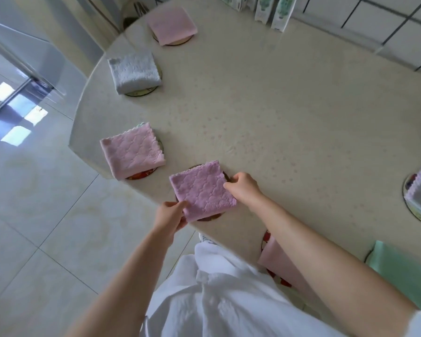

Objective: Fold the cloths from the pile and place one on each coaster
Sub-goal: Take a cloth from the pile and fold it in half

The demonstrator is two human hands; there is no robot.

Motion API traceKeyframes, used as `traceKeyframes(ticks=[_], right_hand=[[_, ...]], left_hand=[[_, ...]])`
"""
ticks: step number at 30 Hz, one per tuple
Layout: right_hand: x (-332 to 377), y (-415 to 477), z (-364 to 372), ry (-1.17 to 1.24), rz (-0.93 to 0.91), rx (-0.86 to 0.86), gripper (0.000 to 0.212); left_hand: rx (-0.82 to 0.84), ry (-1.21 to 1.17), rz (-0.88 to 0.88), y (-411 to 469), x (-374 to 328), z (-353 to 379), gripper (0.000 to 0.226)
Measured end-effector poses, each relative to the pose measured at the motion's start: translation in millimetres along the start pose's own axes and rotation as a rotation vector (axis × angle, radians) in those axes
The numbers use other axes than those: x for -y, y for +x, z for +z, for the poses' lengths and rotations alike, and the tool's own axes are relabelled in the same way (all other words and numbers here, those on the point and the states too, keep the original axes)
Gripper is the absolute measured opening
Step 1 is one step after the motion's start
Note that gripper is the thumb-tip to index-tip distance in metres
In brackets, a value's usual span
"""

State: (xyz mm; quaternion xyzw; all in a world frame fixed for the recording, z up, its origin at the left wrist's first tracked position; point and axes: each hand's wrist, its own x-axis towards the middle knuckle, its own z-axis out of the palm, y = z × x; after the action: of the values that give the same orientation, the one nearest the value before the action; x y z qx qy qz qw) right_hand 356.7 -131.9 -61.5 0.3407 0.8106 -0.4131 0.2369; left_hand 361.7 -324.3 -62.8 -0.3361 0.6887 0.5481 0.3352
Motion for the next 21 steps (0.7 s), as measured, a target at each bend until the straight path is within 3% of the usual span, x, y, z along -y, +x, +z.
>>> traceKeyframes(ticks=[8,11,14,17,21], right_hand=[[8.1,14.1,2.5,0.069,0.113,0.069,0.047],[5.8,13.4,4.4,0.046,0.117,0.121,0.033],[2.1,6.5,6.1,0.063,0.164,0.169,0.036],[-0.4,-1.1,6.2,0.290,0.324,0.237,0.039],[-4.6,-8.9,8.0,0.762,0.329,0.128,0.013]], left_hand=[[0.041,-0.010,0.063,7.4,-15.9,-2.1,0.024],[0.130,-0.137,0.071,2.7,-24.7,-3.7,0.030],[0.238,-0.271,0.092,-2.6,-36.4,-5.0,0.029],[0.360,-0.326,0.093,-2.0,-47.6,-6.1,0.032],[0.497,-0.194,0.117,0.6,-60.7,-13.4,0.035]])
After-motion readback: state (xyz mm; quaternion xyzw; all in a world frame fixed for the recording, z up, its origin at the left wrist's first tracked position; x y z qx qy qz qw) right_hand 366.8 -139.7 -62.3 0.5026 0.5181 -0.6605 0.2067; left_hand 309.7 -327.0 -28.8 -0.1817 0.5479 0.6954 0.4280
